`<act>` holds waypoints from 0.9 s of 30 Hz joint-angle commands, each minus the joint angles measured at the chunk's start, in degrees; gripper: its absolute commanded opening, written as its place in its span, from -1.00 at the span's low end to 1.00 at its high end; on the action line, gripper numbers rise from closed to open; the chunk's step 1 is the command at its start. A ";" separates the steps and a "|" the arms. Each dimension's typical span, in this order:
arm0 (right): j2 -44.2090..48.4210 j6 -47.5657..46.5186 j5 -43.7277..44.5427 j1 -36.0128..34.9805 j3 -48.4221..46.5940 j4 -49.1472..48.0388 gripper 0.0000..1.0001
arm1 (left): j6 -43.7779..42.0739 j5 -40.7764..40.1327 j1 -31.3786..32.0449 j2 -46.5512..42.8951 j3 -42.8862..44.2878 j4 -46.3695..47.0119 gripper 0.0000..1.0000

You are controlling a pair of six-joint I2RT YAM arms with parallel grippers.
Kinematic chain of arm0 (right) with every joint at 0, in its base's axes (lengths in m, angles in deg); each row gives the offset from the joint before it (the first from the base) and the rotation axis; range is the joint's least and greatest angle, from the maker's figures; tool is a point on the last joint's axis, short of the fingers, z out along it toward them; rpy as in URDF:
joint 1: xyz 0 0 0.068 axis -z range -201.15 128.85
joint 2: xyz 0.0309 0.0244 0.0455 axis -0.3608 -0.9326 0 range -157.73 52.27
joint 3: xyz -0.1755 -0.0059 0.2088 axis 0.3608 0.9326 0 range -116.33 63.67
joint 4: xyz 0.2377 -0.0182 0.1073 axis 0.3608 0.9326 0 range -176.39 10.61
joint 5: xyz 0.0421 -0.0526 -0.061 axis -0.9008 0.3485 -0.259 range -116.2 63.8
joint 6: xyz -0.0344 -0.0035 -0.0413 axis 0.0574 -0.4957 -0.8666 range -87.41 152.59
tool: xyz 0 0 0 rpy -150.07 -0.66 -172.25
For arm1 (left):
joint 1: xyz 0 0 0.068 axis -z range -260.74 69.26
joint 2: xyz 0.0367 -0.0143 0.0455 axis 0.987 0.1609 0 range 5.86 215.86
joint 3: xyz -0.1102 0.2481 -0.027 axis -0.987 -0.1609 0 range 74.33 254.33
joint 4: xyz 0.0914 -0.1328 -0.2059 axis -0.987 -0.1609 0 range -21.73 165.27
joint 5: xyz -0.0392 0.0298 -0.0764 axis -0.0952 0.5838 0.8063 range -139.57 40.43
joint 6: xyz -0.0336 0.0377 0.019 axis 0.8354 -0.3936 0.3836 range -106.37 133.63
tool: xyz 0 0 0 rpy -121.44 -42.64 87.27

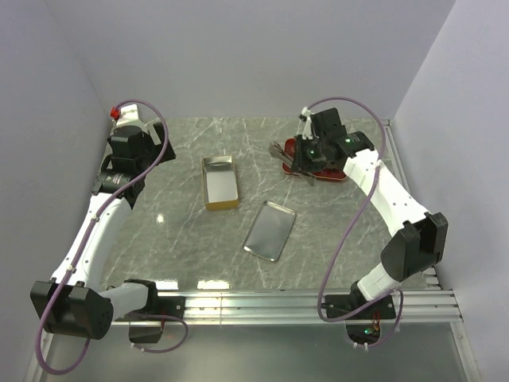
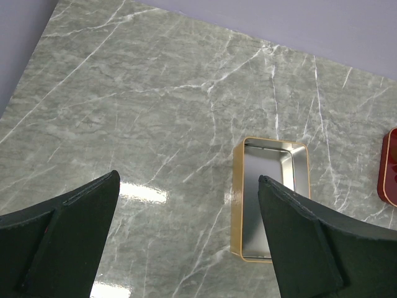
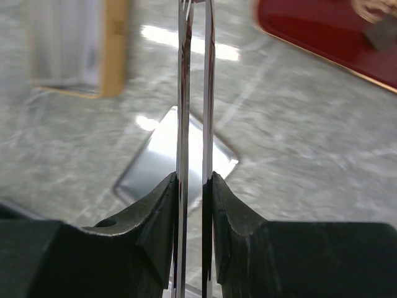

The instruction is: Pack the chocolate

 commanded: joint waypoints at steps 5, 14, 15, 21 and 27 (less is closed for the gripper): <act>-4.67 1.94 -4.89 -9.49 -12.91 1.16 -0.64 | 0.37 0.64 0.14 -1.15 0.71 1.07 0.99; -12.94 1.33 -7.62 -17.32 -19.86 2.83 -0.64 | 0.37 0.03 0.14 -2.12 0.44 0.28 0.99; -13.12 1.24 -7.54 -17.85 -19.87 2.83 -0.63 | 0.37 -0.06 0.14 -2.21 0.36 0.27 0.99; -13.82 1.24 -6.92 -18.21 -20.04 3.09 -0.38 | 0.20 -0.33 0.14 -2.65 0.09 -0.17 0.99; -13.82 1.32 -6.31 -18.12 -20.04 2.56 -0.20 | 0.29 -0.06 0.14 -2.65 -0.17 -0.08 0.99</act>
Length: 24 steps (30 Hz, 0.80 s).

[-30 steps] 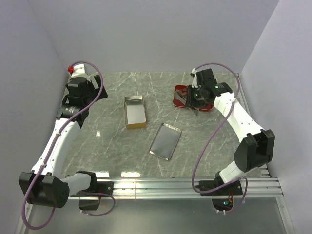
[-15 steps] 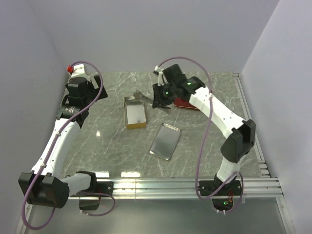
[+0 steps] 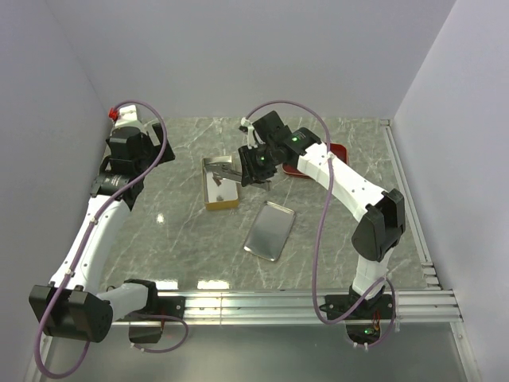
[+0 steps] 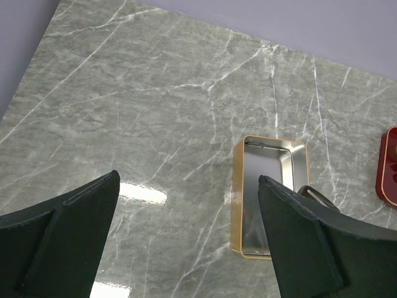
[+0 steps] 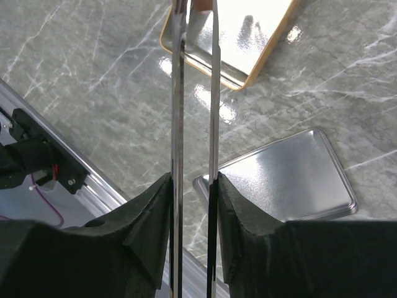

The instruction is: Pack the chocolate

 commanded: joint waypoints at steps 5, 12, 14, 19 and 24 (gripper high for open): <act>1.59 -0.18 0.76 0.18 -2.07 -1.35 -0.19 | -0.22 -0.46 0.14 -1.93 -0.24 0.78 0.99; 2.55 0.96 3.39 0.44 -1.28 -2.49 -0.24 | -0.04 -0.19 0.14 -2.02 -0.41 0.86 0.99; 2.90 1.13 3.92 0.70 -1.02 -2.49 -0.24 | -0.04 -0.19 0.14 -1.93 -0.50 0.86 0.99; 4.40 1.84 4.71 3.86 0.83 -3.02 -0.25 | -0.13 -0.28 0.14 -2.02 -0.59 0.86 0.99; 7.39 0.87 6.03 11.24 3.20 -3.28 -0.26 | -0.13 -0.11 0.14 -1.84 -0.59 0.78 0.99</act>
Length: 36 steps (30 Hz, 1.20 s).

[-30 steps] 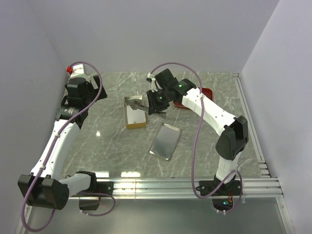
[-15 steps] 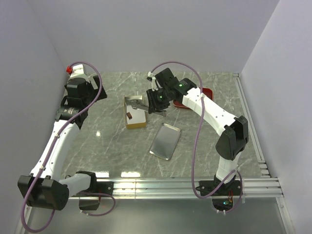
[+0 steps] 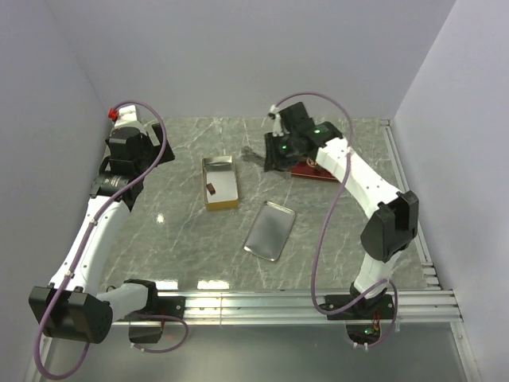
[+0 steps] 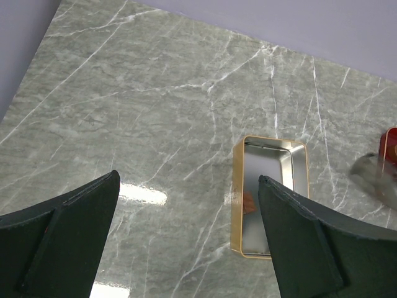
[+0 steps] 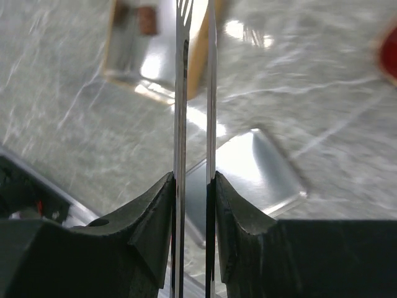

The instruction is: Pack the chocolate

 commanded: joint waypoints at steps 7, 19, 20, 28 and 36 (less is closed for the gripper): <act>7.01 -3.80 9.31 12.78 5.76 -0.96 -0.26 | 0.13 0.00 0.14 -1.14 -0.24 0.93 0.99; 4.29 -0.73 14.95 15.51 6.82 -0.87 -0.17 | -0.22 -0.35 0.14 -0.61 0.29 0.58 0.99; 3.85 -0.64 15.38 15.59 6.73 -0.78 -0.16 | -0.31 -0.43 0.14 -0.52 0.29 0.49 0.99; 1.47 -0.90 16.35 16.03 7.52 -0.70 0.04 | -0.39 -0.96 0.14 -0.96 -0.24 0.49 0.99; 1.38 -0.73 16.88 16.47 11.38 -2.54 0.07 | -0.57 -1.32 0.14 -0.70 -0.06 0.05 0.99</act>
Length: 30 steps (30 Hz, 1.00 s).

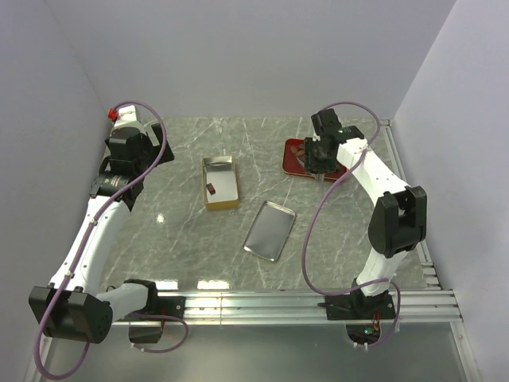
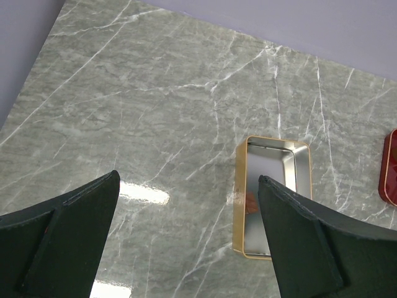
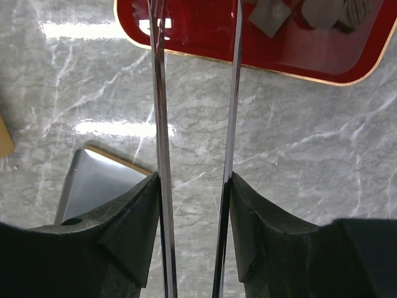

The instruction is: Pack the chocolate

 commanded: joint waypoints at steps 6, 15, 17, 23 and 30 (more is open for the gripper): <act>0.05 1.05 0.68 0.54 2.52 -4.12 0.08 | -0.37 -0.42 0.14 -0.37 0.29 0.38 0.99; -1.80 1.31 -0.45 0.54 2.44 -5.97 0.10 | -0.64 -1.03 0.14 -0.11 0.64 0.11 0.99; -2.50 1.40 -0.63 0.45 2.17 -5.97 0.10 | -0.72 -1.12 0.14 0.07 0.81 0.20 0.99; -3.73 1.49 -0.64 0.54 0.94 -5.36 0.03 | -0.90 -1.38 0.14 0.07 0.90 0.11 0.99; -4.08 0.78 0.07 0.63 0.07 -3.25 -0.17 | -0.72 -1.03 0.14 0.42 0.73 0.38 0.99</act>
